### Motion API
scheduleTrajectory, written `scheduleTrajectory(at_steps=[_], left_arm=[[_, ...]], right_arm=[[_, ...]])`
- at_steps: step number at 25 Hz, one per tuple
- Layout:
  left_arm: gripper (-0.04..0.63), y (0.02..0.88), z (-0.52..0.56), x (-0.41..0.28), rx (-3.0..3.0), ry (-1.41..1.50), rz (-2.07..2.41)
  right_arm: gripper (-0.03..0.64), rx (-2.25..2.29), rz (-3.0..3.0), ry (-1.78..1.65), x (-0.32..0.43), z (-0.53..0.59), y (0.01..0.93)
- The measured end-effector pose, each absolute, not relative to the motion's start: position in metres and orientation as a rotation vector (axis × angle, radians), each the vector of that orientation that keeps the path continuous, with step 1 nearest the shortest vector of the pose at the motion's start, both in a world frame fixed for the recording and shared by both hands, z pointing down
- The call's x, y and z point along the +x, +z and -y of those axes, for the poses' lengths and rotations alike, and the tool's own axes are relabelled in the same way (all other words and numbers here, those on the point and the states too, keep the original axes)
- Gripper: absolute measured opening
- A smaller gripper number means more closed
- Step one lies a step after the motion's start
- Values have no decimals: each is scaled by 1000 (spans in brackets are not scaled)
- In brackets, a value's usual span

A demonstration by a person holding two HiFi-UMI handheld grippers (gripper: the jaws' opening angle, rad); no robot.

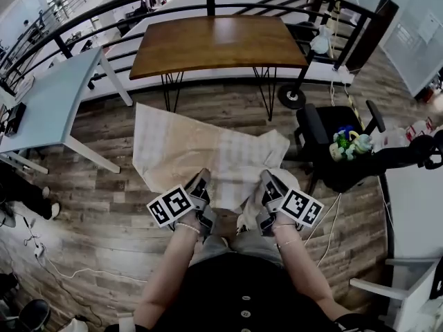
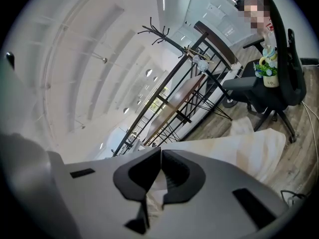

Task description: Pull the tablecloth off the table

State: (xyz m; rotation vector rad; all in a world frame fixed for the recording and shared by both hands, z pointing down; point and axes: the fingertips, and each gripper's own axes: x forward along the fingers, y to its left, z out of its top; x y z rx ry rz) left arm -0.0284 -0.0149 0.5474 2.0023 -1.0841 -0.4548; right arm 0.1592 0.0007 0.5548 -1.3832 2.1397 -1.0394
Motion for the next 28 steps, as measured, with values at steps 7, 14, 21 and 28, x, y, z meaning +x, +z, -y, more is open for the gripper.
scheduleTrajectory(at_steps=[7,14,21,28], left_arm=[[17,567,16,-24,1941,-411,1078],[17,560,24,-16,1968,-383,1080],[17,560,29,-16,1957,-387,1080],[17,556,32,-16,1965,-382,1096]], right_arm=[[28,-1403,-2159,-1058,163,4,558],[28,-1417,-2161,-1080,169,12,560],[28,-1413,-2171,-1079,169,20,559],[28,-1414,-2171,-1087,169,21,559]])
